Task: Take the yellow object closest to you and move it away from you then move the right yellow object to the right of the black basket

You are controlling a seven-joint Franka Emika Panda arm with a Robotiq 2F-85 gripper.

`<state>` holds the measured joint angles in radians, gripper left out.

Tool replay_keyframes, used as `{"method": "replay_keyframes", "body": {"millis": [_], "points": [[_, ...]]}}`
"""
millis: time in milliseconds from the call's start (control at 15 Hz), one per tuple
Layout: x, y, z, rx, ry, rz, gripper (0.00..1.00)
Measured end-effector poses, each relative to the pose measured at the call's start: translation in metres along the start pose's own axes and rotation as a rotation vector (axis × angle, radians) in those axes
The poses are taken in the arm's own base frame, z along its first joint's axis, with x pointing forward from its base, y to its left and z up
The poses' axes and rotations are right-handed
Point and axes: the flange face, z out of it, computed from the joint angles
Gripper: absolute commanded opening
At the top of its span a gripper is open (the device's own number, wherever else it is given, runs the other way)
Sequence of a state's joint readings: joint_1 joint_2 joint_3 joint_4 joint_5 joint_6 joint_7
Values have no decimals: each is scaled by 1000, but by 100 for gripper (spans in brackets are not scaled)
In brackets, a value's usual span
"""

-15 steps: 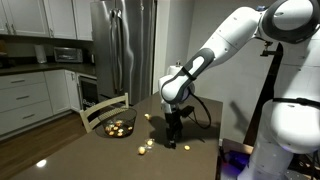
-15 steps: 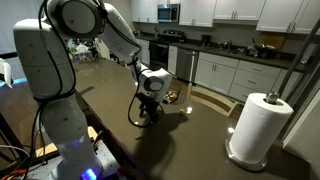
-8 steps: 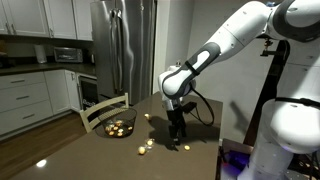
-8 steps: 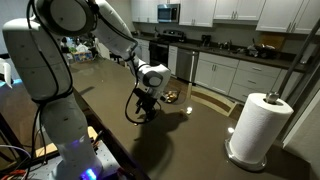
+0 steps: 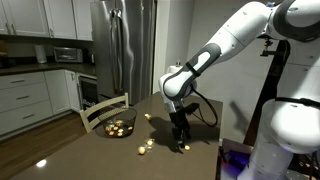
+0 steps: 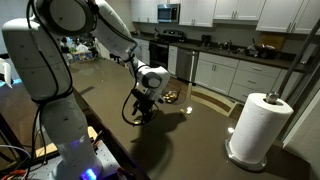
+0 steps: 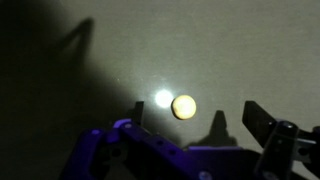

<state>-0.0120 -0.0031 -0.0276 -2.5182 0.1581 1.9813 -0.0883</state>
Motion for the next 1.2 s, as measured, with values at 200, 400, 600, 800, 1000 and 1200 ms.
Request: {"method": "replay_keyframes", "body": {"millis": [200,400,600,800,1000,1200], "points": [[-3,2,11,-2,-18,12,72],[-4,3,19,-4,-21,24,54],[-4,3,19,-8,-19,28,35],[-4,4,19,-15,-18,36,15],[-4,4,18,-16,-17,38,4],[-5,3,16,-16,-11,36,4]]}}
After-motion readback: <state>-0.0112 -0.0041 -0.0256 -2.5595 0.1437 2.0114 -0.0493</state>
